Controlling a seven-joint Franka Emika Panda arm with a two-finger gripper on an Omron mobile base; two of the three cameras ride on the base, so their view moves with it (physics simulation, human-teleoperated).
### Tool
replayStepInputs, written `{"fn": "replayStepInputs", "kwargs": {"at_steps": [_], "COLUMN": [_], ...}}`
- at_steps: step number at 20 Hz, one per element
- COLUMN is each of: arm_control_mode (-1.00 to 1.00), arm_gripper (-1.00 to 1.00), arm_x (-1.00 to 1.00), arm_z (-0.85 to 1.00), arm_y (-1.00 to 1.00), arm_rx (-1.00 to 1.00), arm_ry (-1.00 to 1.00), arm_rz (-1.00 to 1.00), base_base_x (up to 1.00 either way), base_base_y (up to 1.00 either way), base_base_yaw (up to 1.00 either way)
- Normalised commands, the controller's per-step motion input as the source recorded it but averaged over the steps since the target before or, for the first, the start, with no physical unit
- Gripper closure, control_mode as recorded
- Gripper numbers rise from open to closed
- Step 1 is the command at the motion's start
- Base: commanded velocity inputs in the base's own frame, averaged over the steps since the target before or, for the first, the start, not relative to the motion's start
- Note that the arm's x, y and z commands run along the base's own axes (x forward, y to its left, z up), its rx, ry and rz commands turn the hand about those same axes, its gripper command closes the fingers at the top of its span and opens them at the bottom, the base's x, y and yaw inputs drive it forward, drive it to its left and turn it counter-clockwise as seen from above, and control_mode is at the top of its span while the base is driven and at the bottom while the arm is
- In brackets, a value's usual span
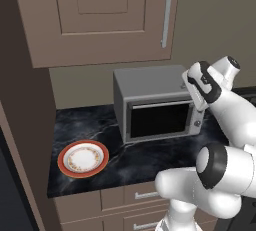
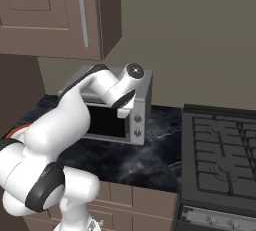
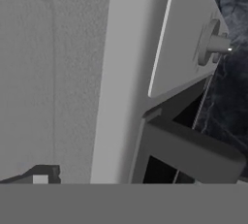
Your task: Pick up the bagel from the plate, place it on the toaster oven rack, close the door, and set the timer.
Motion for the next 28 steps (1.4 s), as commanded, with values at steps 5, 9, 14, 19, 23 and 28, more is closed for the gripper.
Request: {"fn": "replayStepInputs", "kwargs": {"at_steps": [5,9,14,19,23,28], "arm_control_mode": [-1.0,-1.0,-1.0,-1.0,-1.0,-1.0], "arm_gripper": [-1.0,-1.0,-1.0,-1.0,-1.0,-1.0], "arm_x": [0.12,0.0,0.0,-0.16,-0.25,-0.18], "arm_z": [0.88,0.68,0.53,0.45,0.31,0.27], "arm_y": [-0.95,-1.0,-1.0,-1.0,-1.0,-1.0], "arm_rx": [0.09,0.08,0.07,0.09,0.11,0.12], "arm_ry": [0.15,0.17,0.16,0.15,0.11,0.13], "arm_rz": [0.0,0.0,0.0,0.0,0.0,0.0], "base_base_x": [0.0,0.0,0.0,0.0,0.0,0.0], "base_base_y": [0.0,0.0,0.0,0.0,0.0,0.0], "base_base_yaw": [0.0,0.0,0.0,0.0,0.0,0.0]}}
